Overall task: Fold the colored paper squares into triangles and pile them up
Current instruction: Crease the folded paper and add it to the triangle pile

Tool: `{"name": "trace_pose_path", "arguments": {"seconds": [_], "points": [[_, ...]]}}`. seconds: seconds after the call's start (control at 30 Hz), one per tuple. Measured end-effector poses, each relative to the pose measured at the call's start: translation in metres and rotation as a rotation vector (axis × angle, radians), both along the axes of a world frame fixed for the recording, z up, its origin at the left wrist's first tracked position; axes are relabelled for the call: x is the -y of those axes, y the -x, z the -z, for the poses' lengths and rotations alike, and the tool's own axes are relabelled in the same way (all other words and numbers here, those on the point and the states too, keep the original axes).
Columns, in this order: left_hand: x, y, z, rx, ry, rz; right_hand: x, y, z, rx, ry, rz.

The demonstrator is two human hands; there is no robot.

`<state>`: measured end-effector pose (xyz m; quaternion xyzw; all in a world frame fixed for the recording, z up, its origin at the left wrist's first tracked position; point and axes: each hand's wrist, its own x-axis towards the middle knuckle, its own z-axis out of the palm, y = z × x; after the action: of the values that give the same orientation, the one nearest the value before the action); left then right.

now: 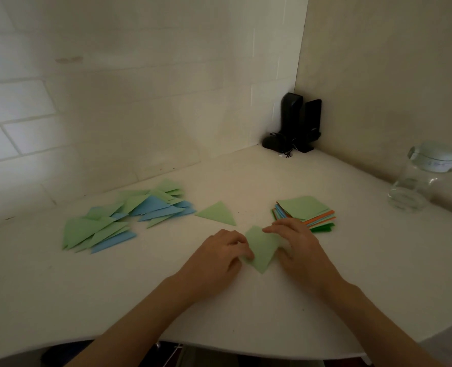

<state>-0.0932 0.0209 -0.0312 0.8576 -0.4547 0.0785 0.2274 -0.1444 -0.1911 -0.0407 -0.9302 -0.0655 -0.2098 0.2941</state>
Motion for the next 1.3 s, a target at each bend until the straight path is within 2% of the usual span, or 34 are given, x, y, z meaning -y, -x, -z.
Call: {"name": "trace_pose_path", "arguments": {"seconds": [0.13,0.2,0.37,0.5,0.67,0.83,0.9,1.17,1.3], "points": [[0.002,0.005,0.0,0.075,-0.052,0.025,0.005,-0.005,-0.003,0.015,0.173,-0.057],[0.006,0.008,0.0,0.108,-0.051,-0.027,0.001,-0.003,-0.008,0.029,0.246,-0.062],[0.011,0.008,0.007,0.185,0.04,-0.11,-0.014,0.003,-0.007,0.025,0.289,-0.076],[0.001,-0.001,0.01,0.121,0.119,-0.196,-0.013,-0.001,0.002,0.001,0.136,0.007],[0.005,0.001,0.002,-0.157,0.132,-0.426,-0.013,0.002,0.008,0.044,-0.018,0.121],[0.02,0.004,0.007,-0.062,0.068,-0.522,-0.018,-0.001,0.007,0.072,-0.008,0.186],[0.024,0.004,0.009,-0.045,0.049,-0.541,-0.019,0.001,0.008,0.06,-0.025,0.193],[0.013,-0.002,-0.003,-0.217,0.044,-0.485,-0.008,0.006,-0.006,-0.116,-0.226,0.135],[0.011,0.0,-0.004,-0.186,0.058,-0.407,-0.003,0.015,-0.007,-0.1,-0.256,0.112]]}}
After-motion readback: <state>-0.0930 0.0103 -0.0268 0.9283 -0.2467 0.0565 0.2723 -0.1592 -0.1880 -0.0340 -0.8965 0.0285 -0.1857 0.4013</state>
